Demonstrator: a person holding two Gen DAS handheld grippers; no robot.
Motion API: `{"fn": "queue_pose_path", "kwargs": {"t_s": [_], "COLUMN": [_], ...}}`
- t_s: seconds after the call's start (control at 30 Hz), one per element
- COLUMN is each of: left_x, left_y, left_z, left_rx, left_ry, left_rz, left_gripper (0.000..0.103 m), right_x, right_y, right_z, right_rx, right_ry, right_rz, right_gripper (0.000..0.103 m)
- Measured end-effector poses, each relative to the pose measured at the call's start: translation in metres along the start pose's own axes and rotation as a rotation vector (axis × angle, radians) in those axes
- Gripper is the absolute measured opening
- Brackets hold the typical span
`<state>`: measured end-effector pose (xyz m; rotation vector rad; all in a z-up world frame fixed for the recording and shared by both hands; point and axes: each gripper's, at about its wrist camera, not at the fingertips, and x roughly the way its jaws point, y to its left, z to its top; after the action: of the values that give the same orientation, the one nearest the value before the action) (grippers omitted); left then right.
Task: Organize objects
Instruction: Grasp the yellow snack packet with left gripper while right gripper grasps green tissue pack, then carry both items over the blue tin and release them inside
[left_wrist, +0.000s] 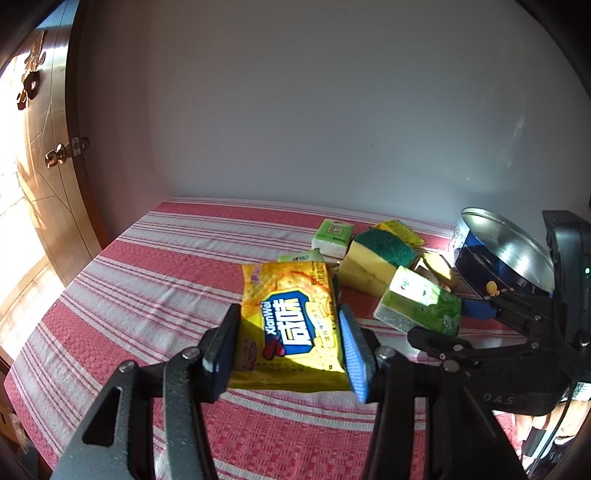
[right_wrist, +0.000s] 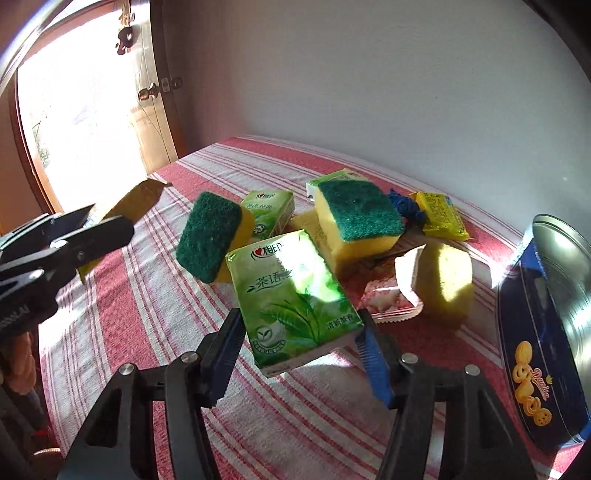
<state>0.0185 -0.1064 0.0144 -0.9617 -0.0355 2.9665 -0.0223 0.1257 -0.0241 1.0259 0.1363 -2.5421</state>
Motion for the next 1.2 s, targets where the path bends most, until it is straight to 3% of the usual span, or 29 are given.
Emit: {"fn": "queue_pose_path", "kwargs": {"t_s": [0.17,0.37,0.47,0.77,1.0,1.13,1.2], "left_x": [0.004,0.011,0.017,0.045,0.076,0.092,0.1], "left_y": [-0.049,-0.125,-0.162,-0.269,-0.324,-0.332,-0.336], "left_z": [0.011,0.025,0.033,0.039,0.037,0.038,0.039], "left_rx": [0.046,0.11,0.131,0.215,0.24,0.245,0.247], "left_ry": [-0.035,-0.078,-0.097,-0.11,-0.052,-0.024,-0.009], "left_rz": [-0.053,-0.168,-0.217,-0.304,-0.321,-0.305,-0.298], "left_gripper": [0.05,0.05,0.05,0.05,0.05,0.05,0.05], "right_x": [-0.051,-0.1,-0.119,-0.146,-0.125,-0.13,-0.129], "right_y": [-0.033,-0.107,-0.146,-0.224,-0.248,-0.247,-0.249], "right_z": [-0.005,-0.016,-0.026,-0.058,-0.066,-0.067,-0.068], "right_rx": [0.096,0.231,0.278,0.356,0.399,0.352,0.368], "right_ry": [-0.148,-0.256,-0.283,-0.277,-0.213,-0.195,-0.188], "right_rz": [-0.058,-0.251,-0.397,-0.634,-0.634,-0.696,-0.676], "right_gripper": [0.063,0.063,0.063,0.063,0.063,0.063,0.063]}}
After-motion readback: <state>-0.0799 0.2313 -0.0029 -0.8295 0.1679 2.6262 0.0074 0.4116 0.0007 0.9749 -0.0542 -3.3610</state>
